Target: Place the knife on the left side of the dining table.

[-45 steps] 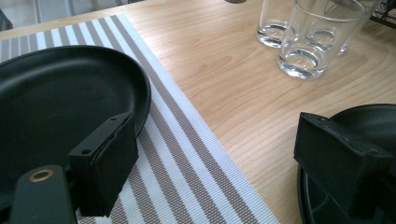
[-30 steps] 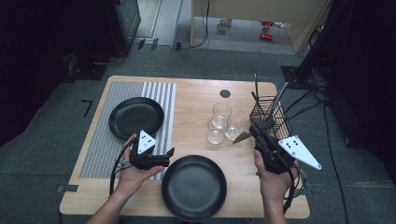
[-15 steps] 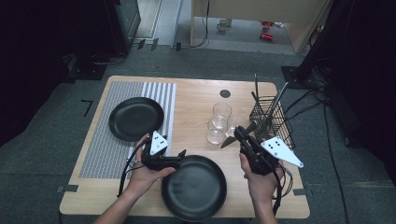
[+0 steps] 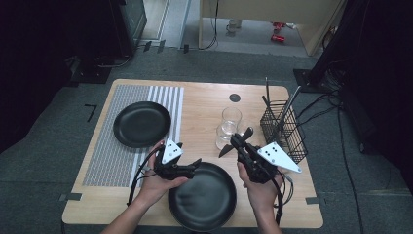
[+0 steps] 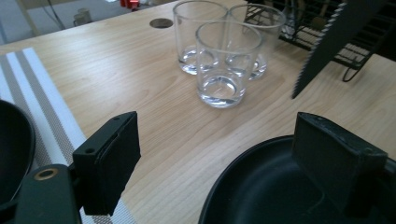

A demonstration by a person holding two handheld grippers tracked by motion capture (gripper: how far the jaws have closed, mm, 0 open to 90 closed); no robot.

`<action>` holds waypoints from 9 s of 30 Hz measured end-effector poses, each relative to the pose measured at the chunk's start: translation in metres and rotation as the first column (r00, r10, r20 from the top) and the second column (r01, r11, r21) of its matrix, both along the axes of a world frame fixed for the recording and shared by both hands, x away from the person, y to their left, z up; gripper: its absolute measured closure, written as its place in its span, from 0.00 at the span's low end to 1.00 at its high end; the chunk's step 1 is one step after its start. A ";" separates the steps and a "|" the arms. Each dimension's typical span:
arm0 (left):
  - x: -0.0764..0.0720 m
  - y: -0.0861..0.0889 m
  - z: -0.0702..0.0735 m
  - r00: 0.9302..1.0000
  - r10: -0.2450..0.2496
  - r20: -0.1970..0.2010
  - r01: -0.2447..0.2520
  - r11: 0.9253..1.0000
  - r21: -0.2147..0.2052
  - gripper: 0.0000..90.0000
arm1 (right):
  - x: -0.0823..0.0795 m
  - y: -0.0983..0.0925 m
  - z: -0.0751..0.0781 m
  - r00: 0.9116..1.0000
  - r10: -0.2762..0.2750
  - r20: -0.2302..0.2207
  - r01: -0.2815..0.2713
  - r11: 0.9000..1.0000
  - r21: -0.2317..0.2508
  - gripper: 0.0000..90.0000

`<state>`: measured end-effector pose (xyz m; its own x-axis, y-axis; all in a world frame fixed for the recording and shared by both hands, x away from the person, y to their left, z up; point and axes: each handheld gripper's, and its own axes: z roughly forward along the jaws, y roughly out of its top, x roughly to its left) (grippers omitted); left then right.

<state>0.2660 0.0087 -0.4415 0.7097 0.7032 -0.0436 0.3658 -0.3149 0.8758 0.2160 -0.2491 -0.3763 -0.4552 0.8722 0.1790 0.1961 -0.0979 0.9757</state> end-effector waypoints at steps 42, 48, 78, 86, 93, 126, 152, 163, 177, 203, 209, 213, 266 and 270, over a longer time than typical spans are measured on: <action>-0.010 -0.014 -0.004 0.997 -0.031 0.072 0.034 0.998 -0.046 0.84 | 0.003 0.068 -0.002 0.992 0.128 0.021 -0.128 0.992 0.002 0.92; -0.010 -0.013 -0.002 0.997 -0.024 0.075 0.028 0.998 -0.056 0.84 | 0.006 0.071 -0.008 0.992 0.129 0.010 -0.129 0.992 0.002 0.92; -0.013 -0.011 0.003 0.995 -0.064 0.074 0.070 0.994 -0.088 0.63 | 0.011 0.073 -0.021 0.996 0.091 0.003 -0.091 0.995 -0.040 1.00; -0.013 -0.001 0.004 0.988 -0.116 0.104 0.126 0.987 -0.101 0.51 | 0.011 0.056 -0.012 0.998 0.050 0.027 -0.048 0.998 -0.044 1.00; -0.005 0.020 0.011 0.992 -0.088 0.094 0.102 0.981 -0.163 0.49 | 0.010 0.044 -0.016 1.000 0.027 0.015 -0.026 0.998 -0.061 1.00; -0.029 0.029 0.075 0.978 -0.081 0.190 0.124 0.966 -0.229 0.49 | 0.006 0.103 -0.061 0.982 0.169 -0.082 -0.180 0.971 -0.156 1.00; -0.026 0.048 0.082 0.976 -0.095 0.196 0.156 0.934 -0.322 0.87 | -0.001 0.116 -0.061 0.970 0.240 -0.050 -0.245 0.954 -0.170 0.89; -0.019 0.060 0.085 0.975 -0.073 0.209 0.142 0.931 -0.336 0.87 | 0.003 0.110 -0.061 0.963 0.256 -0.089 -0.269 0.945 -0.185 0.54; -0.009 0.075 0.084 0.978 -0.032 0.205 0.099 0.940 -0.326 0.87 | 0.003 0.067 -0.062 0.979 0.155 -0.134 -0.176 0.971 -0.164 0.30; 0.003 0.086 0.070 0.985 0.020 0.173 0.035 0.951 -0.307 0.87 | -0.008 -0.061 -0.106 0.954 -0.169 -0.247 0.117 0.970 -0.212 0.20; 0.006 0.089 0.067 0.985 0.030 0.168 0.024 0.951 -0.307 0.87 | -0.012 -0.078 -0.121 0.934 -0.207 -0.290 0.142 0.963 -0.231 0.20; 0.007 0.091 0.065 0.986 0.035 0.166 0.018 0.952 -0.305 0.87 | -0.014 -0.089 -0.130 0.920 -0.214 -0.328 0.136 0.960 -0.245 0.18; 0.015 0.088 0.041 0.991 0.051 0.124 -0.014 0.958 -0.288 0.87 | -0.012 -0.087 -0.149 0.862 -0.210 -0.462 0.029 0.929 -0.368 0.14; 0.015 0.086 0.036 0.993 0.045 0.112 -0.012 0.960 -0.278 0.87 | -0.012 -0.087 -0.149 0.861 -0.211 -0.462 0.031 0.929 -0.368 0.14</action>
<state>0.2809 0.0943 -0.4051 0.7011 0.6954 -0.1577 0.2614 -0.0449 0.9642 0.2039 -0.3364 -0.5251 -0.2746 0.9610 0.0339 0.6605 0.1628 0.7330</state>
